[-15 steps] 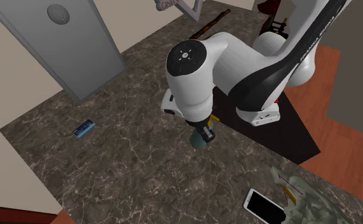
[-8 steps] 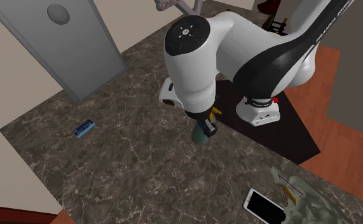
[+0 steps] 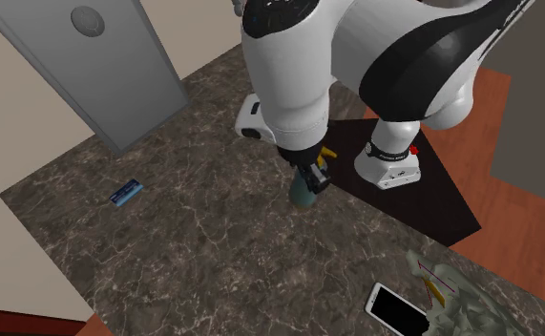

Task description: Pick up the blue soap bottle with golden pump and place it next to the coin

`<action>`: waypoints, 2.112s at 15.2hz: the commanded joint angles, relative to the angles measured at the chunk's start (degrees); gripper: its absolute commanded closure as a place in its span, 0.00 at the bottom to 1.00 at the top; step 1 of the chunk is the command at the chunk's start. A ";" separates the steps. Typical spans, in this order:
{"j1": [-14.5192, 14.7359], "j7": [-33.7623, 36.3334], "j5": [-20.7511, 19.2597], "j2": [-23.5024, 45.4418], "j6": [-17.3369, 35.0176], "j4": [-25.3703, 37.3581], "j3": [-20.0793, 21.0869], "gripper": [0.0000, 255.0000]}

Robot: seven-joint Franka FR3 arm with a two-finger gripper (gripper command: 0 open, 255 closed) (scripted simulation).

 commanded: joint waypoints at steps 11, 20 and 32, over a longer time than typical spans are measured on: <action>-0.10 -0.28 -0.07 -1.71 -9.47 7.80 -0.76 1.00; -0.32 -0.41 -0.38 -1.75 -16.40 14.68 -1.25 1.00; -1.66 -5.88 -2.08 -7.13 -22.37 15.29 -5.52 1.00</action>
